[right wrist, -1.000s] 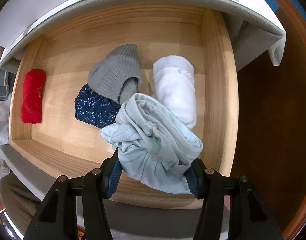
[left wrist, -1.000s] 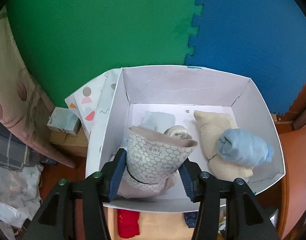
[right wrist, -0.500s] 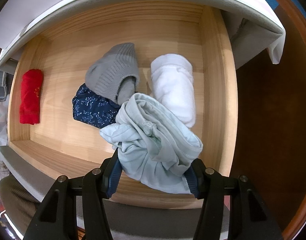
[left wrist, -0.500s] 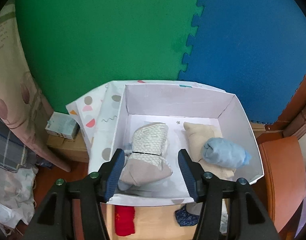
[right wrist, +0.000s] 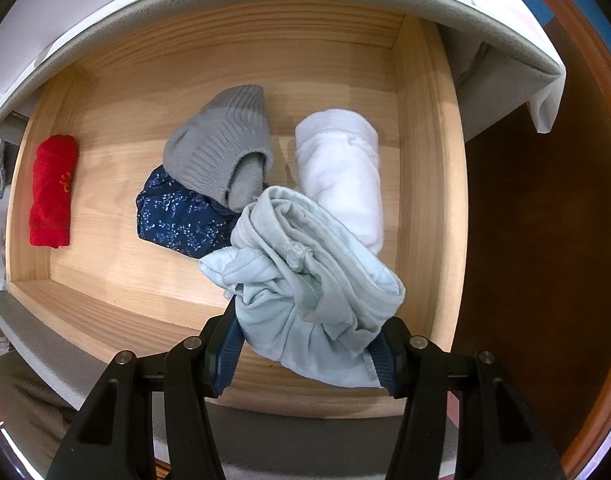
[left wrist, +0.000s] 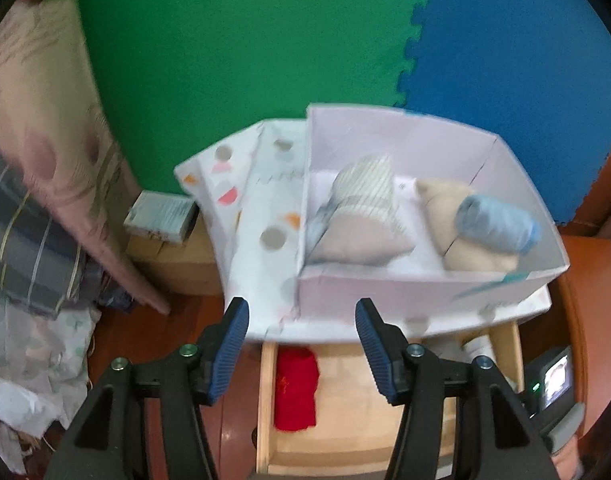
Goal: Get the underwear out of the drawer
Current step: 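Withdraw the open left gripper from the box back over the drawer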
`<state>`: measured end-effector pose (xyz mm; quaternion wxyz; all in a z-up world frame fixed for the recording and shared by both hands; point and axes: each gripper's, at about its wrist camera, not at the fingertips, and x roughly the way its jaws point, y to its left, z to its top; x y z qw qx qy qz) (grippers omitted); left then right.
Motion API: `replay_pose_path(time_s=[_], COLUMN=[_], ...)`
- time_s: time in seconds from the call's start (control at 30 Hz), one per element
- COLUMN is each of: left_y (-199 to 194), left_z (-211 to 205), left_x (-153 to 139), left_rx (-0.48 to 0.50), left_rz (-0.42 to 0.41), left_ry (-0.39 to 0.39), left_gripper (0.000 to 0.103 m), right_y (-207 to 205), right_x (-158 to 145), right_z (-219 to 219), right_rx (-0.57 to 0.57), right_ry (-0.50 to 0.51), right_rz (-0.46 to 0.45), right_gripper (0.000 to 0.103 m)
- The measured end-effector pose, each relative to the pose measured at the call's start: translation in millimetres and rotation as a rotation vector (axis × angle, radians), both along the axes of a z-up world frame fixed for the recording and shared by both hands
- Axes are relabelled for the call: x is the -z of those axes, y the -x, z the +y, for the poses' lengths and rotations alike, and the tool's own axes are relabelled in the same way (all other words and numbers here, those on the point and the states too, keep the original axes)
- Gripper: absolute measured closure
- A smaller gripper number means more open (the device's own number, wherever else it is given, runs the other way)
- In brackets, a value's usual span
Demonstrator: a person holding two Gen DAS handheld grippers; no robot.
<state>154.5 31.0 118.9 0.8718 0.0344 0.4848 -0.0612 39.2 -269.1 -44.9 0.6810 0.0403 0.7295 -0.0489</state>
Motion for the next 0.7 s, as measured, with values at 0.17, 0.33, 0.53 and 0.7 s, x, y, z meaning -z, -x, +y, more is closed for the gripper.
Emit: replay_pose_path(time_s=[0.17,0.33,0.53,0.7], left_y=[29,57,73,73], left_z=[14,17,12,11], left_x=[44,88,121,129], left_rx=[-0.045,-0.086,-0.108,-0.115], left_rz=[0.047,0.09,0.101,0.095], left_ry=[-0.021,-0.027,-0.064,-0.072], left_gripper=[0.046,0.046,0.046,0.046], right_y=[1,3,5,8], right_x=[0,0,-2,-3], right_z=[5,10,11,15], right_rx=[-0.008,-0.013,-0.011,-0.017], right_ry=[0.014,0.031,0.032,0.049], right_rz=[-0.003,-0.008,-0.018,-0.02], right_gripper=[0.05,0.05,0.05,0.05])
